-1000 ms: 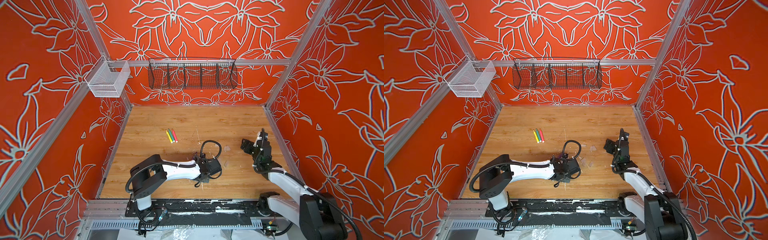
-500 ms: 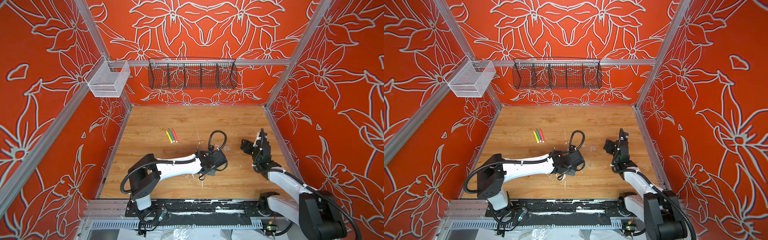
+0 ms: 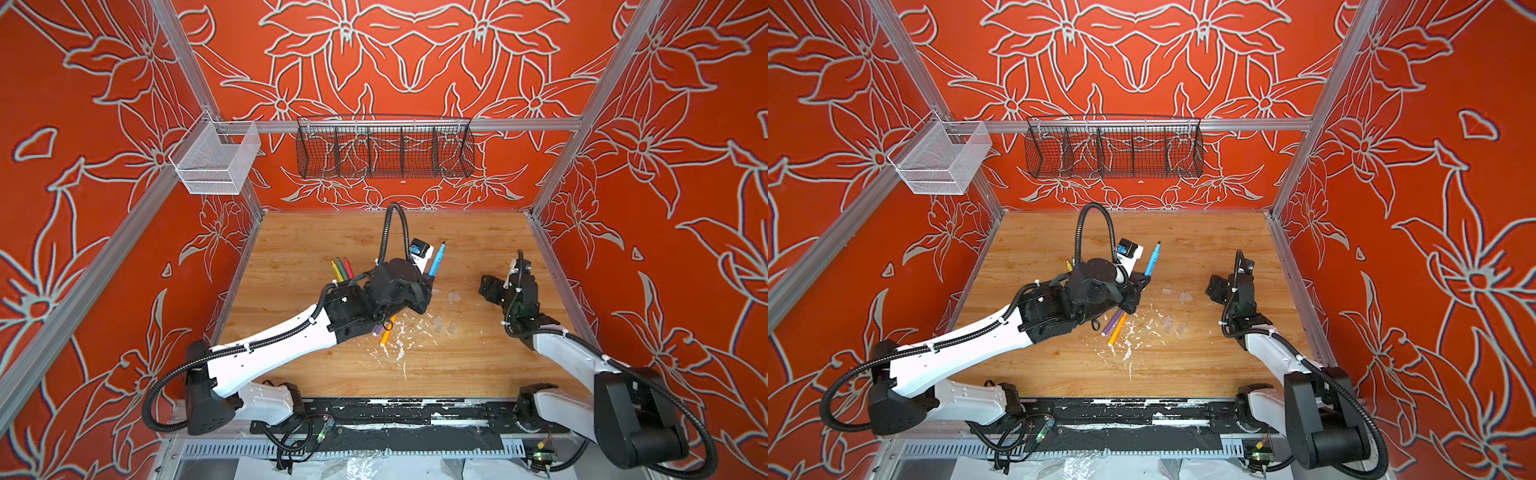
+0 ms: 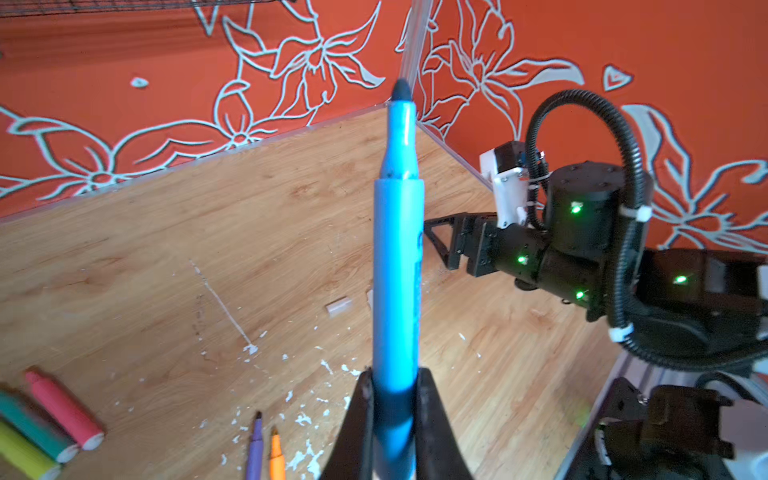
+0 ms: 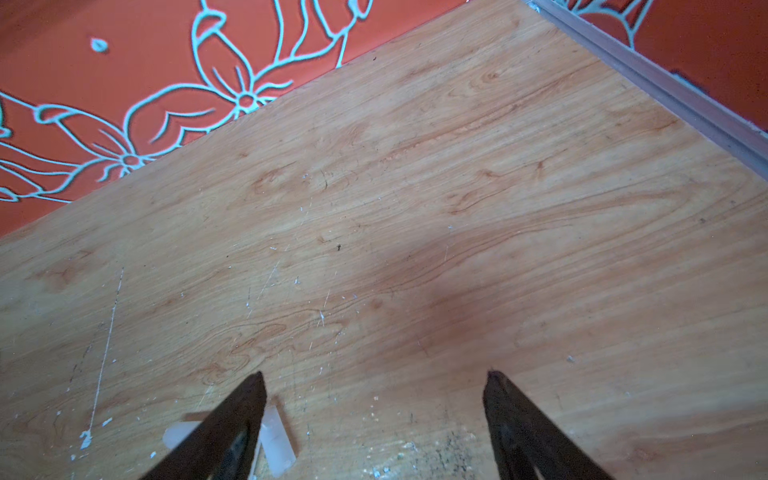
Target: Insert the pens into the pen caps
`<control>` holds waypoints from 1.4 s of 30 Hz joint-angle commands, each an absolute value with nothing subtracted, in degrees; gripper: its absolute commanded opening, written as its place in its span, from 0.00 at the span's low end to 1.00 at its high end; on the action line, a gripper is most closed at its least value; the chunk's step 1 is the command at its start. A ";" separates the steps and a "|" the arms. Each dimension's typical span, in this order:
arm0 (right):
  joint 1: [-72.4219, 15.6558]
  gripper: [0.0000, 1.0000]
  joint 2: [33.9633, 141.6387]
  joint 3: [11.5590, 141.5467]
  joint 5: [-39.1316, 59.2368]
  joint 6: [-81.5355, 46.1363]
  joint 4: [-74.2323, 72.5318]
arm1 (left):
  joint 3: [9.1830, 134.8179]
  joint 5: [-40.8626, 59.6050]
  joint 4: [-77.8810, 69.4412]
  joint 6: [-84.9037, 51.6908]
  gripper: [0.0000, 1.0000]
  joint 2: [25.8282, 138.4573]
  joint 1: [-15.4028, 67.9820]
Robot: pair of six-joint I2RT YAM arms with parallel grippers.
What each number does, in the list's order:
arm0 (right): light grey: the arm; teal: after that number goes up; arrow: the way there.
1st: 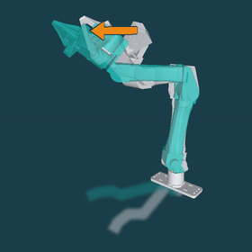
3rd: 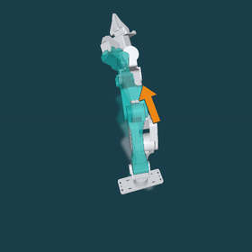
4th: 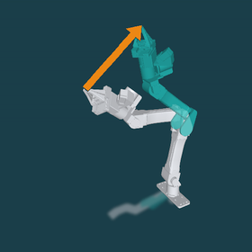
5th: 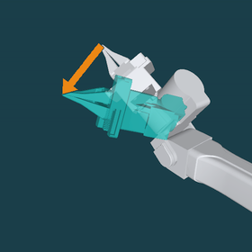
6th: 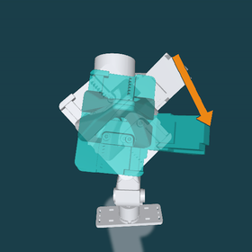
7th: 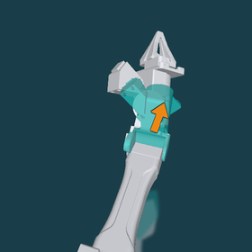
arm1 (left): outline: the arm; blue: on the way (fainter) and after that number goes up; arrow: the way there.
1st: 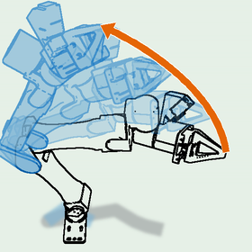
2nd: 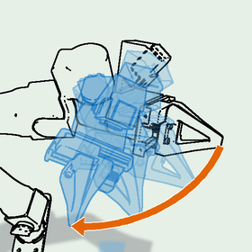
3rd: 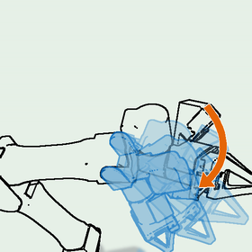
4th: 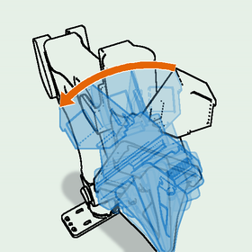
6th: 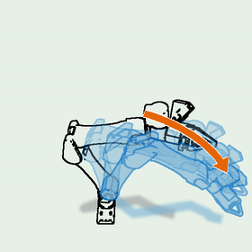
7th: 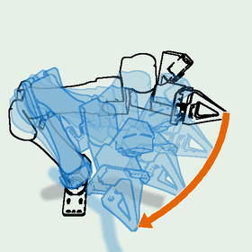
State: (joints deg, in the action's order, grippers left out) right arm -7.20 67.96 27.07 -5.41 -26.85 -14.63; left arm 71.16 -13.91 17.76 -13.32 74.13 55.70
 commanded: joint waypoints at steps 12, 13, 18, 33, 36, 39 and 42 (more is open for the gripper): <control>-31.32 0.84 48.49 31.36 14.86 -31.91 -23.87 | 56.49 -6.98 0.45 1.68 0.00 62.22 51.07; -32.02 0.85 46.36 29.27 15.46 -31.99 -27.46 | 55.98 -6.94 0.15 1.54 0.00 61.74 50.53; -35.46 0.89 40.76 24.26 14.83 -32.18 -35.07 | 54.91 -1.48 -0.21 2.88 0.00 61.00 50.01; -42.32 0.86 45.47 29.24 16.47 -32.09 -37.55 | 54.49 7.50 -0.52 5.83 0.00 61.87 50.01; -42.39 0.82 45.35 29.17 14.53 -32.45 -37.36 | 54.80 10.13 0.94 8.27 0.00 62.14 50.10; -42.53 0.75 45.44 29.70 14.00 -32.45 -36.84 | 54.26 9.14 0.70 9.01 0.00 61.71 50.09; -42.53 0.66 45.61 29.90 13.46 -32.51 -36.74 | 54.14 10.04 1.11 9.62 0.00 61.66 50.10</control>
State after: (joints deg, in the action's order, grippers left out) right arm -42.11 45.91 28.18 15.16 -32.45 -35.48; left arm 53.52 8.14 1.02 7.22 61.89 50.09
